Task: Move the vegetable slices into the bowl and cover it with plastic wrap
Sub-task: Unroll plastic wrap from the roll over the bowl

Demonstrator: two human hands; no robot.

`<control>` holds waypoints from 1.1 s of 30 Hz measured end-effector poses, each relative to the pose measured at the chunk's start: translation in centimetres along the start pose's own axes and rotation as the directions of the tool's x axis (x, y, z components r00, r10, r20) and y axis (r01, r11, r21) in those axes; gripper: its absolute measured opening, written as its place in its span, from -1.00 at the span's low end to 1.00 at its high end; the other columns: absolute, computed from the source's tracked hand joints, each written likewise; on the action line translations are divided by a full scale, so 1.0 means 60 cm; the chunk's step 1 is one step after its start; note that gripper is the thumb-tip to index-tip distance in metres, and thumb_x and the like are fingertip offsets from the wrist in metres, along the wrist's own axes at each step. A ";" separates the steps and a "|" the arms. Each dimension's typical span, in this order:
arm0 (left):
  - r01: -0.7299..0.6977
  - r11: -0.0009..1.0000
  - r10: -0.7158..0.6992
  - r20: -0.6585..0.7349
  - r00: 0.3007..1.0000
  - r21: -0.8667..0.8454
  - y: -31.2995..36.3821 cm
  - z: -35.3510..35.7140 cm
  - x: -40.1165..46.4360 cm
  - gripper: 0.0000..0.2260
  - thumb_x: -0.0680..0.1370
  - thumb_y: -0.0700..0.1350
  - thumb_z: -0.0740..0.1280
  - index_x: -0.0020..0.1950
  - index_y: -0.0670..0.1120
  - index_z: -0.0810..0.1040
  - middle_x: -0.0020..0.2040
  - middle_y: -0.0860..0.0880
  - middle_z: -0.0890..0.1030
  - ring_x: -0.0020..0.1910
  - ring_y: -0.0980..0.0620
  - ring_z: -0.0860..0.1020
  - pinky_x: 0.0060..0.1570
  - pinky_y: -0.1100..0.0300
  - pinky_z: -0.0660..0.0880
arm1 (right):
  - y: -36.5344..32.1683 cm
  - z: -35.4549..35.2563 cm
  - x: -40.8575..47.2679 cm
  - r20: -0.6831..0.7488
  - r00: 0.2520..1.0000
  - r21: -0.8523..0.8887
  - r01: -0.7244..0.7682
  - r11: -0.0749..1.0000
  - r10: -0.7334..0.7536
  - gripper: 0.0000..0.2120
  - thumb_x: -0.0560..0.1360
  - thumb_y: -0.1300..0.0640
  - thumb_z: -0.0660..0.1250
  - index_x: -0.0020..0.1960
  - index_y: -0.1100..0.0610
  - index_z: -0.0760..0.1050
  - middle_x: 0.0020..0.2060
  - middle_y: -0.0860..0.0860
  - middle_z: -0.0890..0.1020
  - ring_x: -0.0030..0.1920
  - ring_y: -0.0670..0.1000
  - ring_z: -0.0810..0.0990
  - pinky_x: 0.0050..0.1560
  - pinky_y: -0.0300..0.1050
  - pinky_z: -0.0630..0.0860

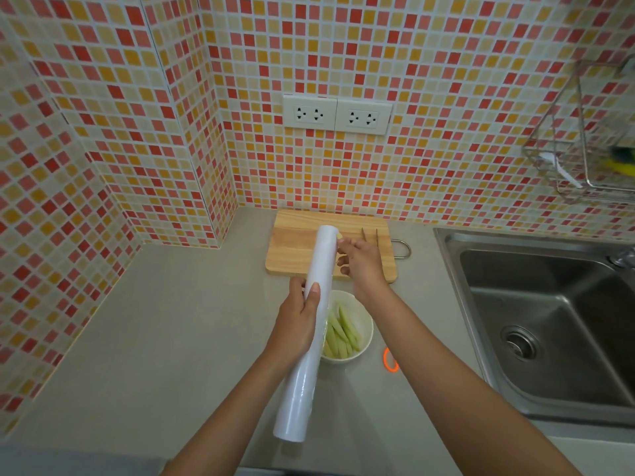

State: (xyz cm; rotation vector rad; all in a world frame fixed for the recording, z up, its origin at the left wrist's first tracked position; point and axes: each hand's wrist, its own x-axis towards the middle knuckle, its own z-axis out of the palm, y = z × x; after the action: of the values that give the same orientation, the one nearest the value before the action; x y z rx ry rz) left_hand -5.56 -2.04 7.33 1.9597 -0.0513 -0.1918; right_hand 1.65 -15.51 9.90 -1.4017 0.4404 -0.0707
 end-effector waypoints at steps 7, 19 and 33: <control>0.028 0.999 -0.029 -0.052 0.998 -0.019 -0.004 -0.006 0.002 -0.73 0.63 0.16 0.02 0.05 -0.02 0.32 -0.14 0.02 0.50 -0.22 0.12 0.48 -0.29 0.22 0.34 | 0.006 0.002 0.010 -0.041 0.996 -0.055 -0.085 0.995 0.083 -0.86 0.60 0.17 0.16 -0.12 0.15 0.40 -0.31 0.06 0.49 -0.46 0.01 0.46 -0.45 -0.17 0.37; 0.024 0.999 -0.029 -0.128 0.991 -0.043 0.001 0.002 0.004 -0.67 0.63 0.14 0.03 -0.04 -0.10 0.37 -0.24 0.01 0.47 -0.31 0.09 0.43 -0.32 0.19 0.32 | 0.011 0.016 -0.017 0.020 0.994 -0.435 0.109 0.894 -0.112 -0.77 0.63 0.12 0.04 -0.14 0.18 0.34 -0.35 0.19 0.46 -0.49 0.12 0.43 -0.60 -0.23 0.30; -0.005 0.996 -0.009 -0.164 0.986 -0.085 0.009 -0.011 0.025 -0.69 0.65 0.08 0.04 -0.09 -0.10 0.39 -0.23 0.00 0.47 -0.28 0.08 0.46 -0.30 0.17 0.34 | 0.048 0.014 -0.066 0.123 0.984 -0.538 0.175 0.824 -0.129 -0.62 0.60 -0.09 0.04 -0.28 0.12 0.31 -0.41 0.07 0.44 -0.47 0.04 0.42 -0.55 -0.15 0.36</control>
State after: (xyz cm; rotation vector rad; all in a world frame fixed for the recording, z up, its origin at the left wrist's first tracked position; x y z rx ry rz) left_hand -3.97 -1.85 7.92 1.8841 0.0658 -0.0331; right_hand -2.31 -13.00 8.23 -2.0024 0.2859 -0.0158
